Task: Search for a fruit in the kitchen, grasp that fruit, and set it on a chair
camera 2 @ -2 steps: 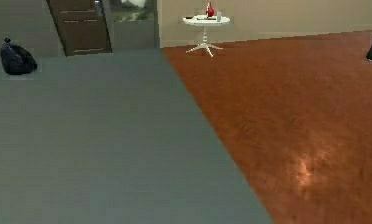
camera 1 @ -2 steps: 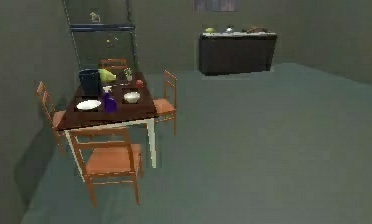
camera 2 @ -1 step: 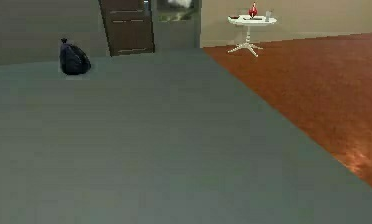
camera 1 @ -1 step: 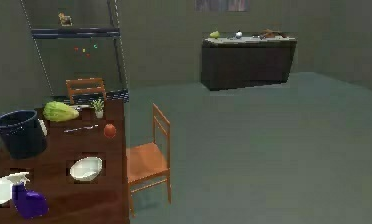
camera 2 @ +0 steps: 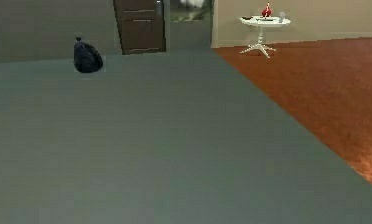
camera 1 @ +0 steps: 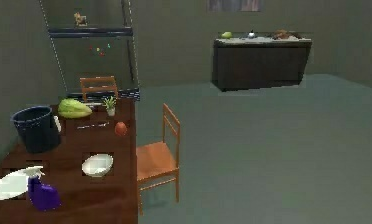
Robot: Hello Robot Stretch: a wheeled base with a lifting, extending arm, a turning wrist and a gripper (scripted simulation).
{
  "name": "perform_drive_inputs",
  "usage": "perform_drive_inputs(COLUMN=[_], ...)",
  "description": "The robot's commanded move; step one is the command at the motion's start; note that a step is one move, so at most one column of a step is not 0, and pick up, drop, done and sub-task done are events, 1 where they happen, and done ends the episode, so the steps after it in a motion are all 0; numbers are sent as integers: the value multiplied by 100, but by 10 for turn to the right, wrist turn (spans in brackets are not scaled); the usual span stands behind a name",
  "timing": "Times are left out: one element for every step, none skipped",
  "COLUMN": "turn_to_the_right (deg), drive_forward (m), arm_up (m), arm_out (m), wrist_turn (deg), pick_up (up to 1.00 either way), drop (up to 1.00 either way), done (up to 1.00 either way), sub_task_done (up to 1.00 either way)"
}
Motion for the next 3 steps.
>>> perform_drive_inputs(turn_to_the_right=[0, -450, -450], drive_forward=[35, 0, 0], arm_up=[0, 0, 0], arm_out=[0, 0, 0], wrist_turn=[0, 0, 0], pick_up=[0, 0, 0], drop=[0, 0, 0], done=[0, 0, 0], sub_task_done=[0, 0, 0])
